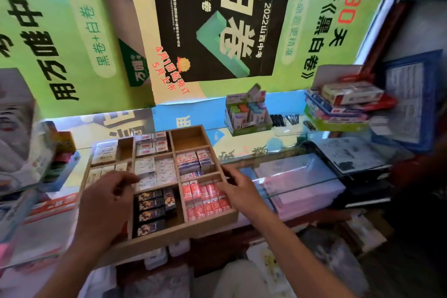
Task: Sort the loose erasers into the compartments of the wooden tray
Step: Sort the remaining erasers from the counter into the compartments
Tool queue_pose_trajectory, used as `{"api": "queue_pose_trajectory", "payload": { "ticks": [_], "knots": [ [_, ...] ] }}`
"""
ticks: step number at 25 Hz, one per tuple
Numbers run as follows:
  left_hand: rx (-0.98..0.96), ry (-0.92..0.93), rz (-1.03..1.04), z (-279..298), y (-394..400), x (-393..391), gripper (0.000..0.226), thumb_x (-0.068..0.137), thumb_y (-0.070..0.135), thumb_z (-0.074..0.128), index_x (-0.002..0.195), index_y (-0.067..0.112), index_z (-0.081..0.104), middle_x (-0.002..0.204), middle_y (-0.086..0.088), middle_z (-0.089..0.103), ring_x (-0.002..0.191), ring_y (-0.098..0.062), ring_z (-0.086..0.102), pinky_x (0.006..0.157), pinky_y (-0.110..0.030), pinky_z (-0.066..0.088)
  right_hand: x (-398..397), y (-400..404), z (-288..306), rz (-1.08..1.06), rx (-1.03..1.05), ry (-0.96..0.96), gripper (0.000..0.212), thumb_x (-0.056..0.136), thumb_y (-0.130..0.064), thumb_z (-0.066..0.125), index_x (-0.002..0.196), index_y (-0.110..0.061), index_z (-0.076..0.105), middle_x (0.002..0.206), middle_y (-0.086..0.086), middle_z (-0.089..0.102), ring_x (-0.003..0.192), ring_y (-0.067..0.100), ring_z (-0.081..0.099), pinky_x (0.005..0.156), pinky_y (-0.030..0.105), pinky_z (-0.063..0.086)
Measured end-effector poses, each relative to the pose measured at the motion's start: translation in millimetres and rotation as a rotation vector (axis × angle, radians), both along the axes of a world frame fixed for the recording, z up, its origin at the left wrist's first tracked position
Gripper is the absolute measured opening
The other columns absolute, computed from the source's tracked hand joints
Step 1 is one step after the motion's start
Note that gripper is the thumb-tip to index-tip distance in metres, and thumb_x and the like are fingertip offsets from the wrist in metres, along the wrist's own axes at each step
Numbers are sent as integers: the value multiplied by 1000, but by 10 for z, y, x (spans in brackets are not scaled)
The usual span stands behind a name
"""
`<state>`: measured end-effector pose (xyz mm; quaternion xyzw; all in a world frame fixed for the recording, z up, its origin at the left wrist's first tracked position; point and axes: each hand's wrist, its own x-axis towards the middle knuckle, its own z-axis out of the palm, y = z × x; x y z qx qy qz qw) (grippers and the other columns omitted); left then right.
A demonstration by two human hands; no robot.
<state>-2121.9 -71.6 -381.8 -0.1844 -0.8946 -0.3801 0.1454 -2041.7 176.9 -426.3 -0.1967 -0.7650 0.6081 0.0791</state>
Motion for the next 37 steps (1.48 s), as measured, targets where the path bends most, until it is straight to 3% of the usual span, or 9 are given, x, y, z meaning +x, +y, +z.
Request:
{"api": "queue_pose_trajectory", "payload": {
  "ticks": [6,10,13,17,20,23,31,33,37],
  "knots": [
    [-211,68,75,-120,-277,69,9,87,15,65,94,16,71,99,-14,69,88,-38,62,79,-50,50,136,28,67,29,-24,28,30,89,-14,67,110,-34,60,113,-5,69,99,13,67,84,33,59],
    [-336,-15,132,-310,-414,83,46,83,48,51,99,10,72,106,-21,67,93,-44,62,86,-59,50,155,-34,89,-15,-10,6,26,88,-23,64,106,-41,58,110,-11,68,99,12,67,90,42,57],
    [-355,26,169,-210,-341,199,22,90,30,61,99,13,71,108,-20,68,91,-44,63,80,-55,51,132,-88,138,21,106,-77,28,94,-24,55,119,-37,53,114,-8,66,101,15,65,92,43,55],
    [-472,98,65,-181,-353,236,40,85,24,45,105,1,72,116,-28,64,103,-52,60,82,-61,49,-8,-181,133,145,490,-146,64,96,-36,48,150,-44,15,148,-3,46,126,27,51,106,50,42],
    [-641,82,-124,-350,-502,73,47,85,16,34,104,-8,71,119,-32,63,106,-58,56,82,-67,49,-125,-117,54,192,565,-207,57,99,-43,44,151,-45,20,161,-5,25,142,27,34,116,53,26],
    [-664,26,-36,-392,-508,27,55,98,33,26,134,7,59,138,-21,54,127,-43,50,99,-57,44,-145,-112,-79,170,573,-126,54,95,-44,45,145,-47,25,150,-9,39,134,23,44,108,55,37],
    [-815,79,-155,-588,-677,42,82,98,50,-16,152,16,36,158,-6,33,149,-27,23,115,-51,27,-83,-141,4,60,592,89,33,98,-33,54,130,-30,51,134,-6,49,118,15,52,98,38,47],
    [-787,43,-138,-572,-677,58,84,97,52,-18,153,18,33,159,-5,32,150,-25,22,116,-50,26,-189,60,133,-91,536,149,31,97,-30,55,128,-26,53,130,-3,57,109,18,59,89,35,49],
    [-757,29,-83,-486,-613,126,69,101,47,-2,154,19,32,159,-7,33,148,-26,26,116,-51,30,-658,785,469,-242,819,8,47,91,-11,51,135,-28,49,129,5,59,98,29,60,73,32,44]
  ]
}}
